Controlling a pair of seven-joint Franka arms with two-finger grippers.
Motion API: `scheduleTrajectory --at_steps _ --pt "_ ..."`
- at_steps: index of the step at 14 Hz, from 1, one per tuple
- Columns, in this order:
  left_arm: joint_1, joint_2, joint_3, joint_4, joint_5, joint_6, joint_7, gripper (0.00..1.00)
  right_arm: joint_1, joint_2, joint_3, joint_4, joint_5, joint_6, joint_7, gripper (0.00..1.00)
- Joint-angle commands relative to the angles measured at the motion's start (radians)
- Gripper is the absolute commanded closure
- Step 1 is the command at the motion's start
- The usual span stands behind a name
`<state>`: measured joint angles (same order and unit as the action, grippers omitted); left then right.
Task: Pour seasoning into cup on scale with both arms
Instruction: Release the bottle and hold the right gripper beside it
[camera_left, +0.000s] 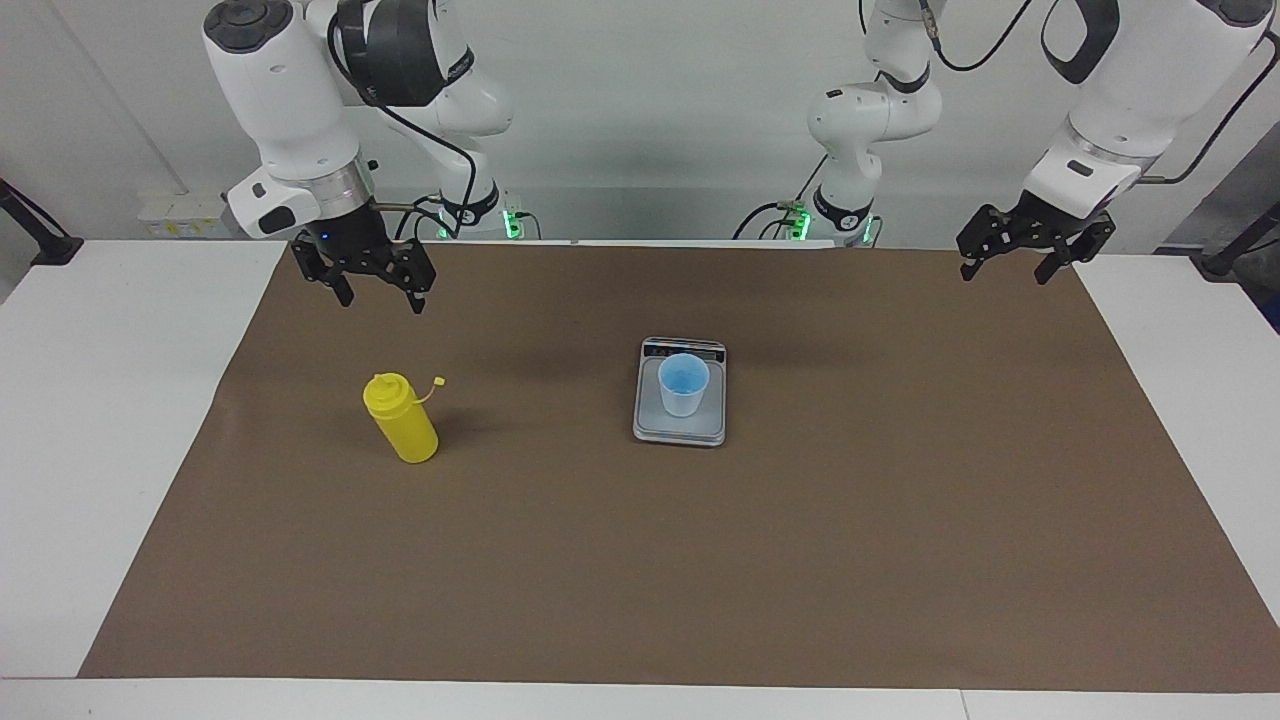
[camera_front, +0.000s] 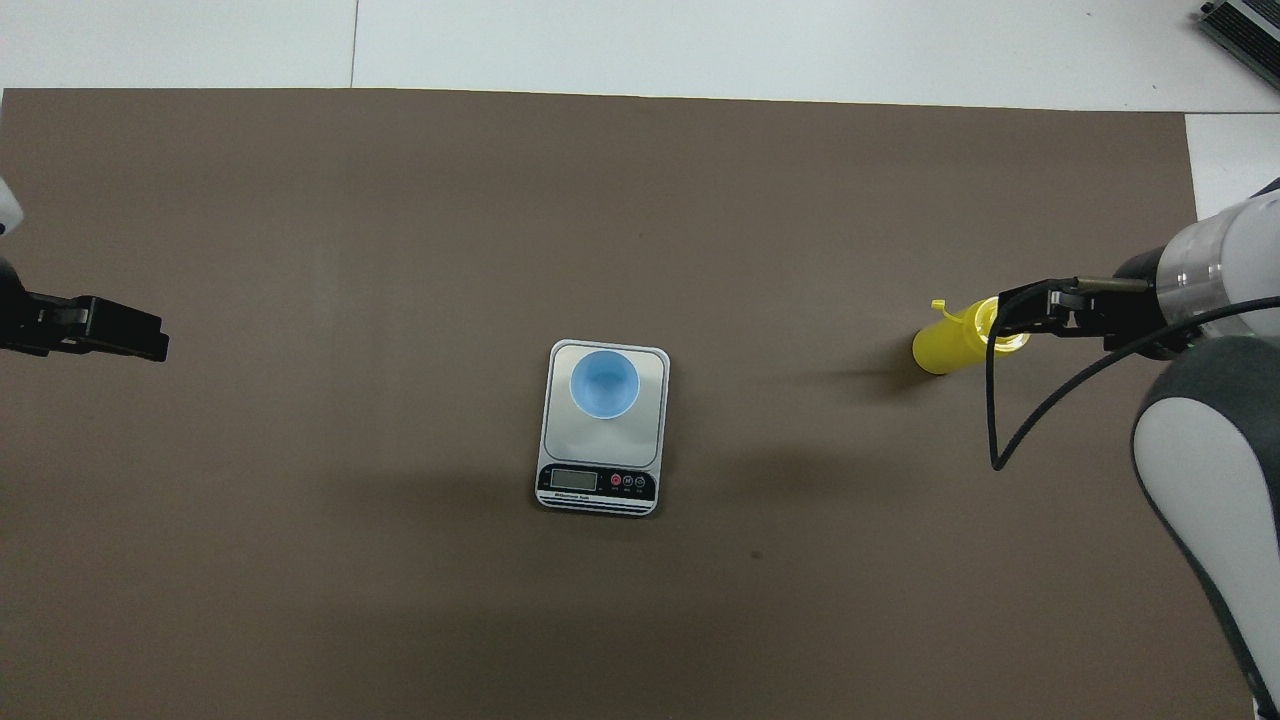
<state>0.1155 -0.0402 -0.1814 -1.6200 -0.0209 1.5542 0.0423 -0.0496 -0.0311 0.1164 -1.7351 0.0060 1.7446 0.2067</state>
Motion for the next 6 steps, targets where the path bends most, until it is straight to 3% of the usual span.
scheduleTrajectory --at_steps 1,6 --pt "0.010 -0.030 -0.004 -0.032 0.010 -0.002 0.001 0.00 -0.010 -0.013 0.009 -0.014 -0.018 -0.011 -0.018 0.00" --pt "0.010 -0.030 -0.004 -0.032 0.010 0.000 0.001 0.00 -0.006 -0.020 0.009 -0.026 -0.018 -0.010 -0.013 0.00"
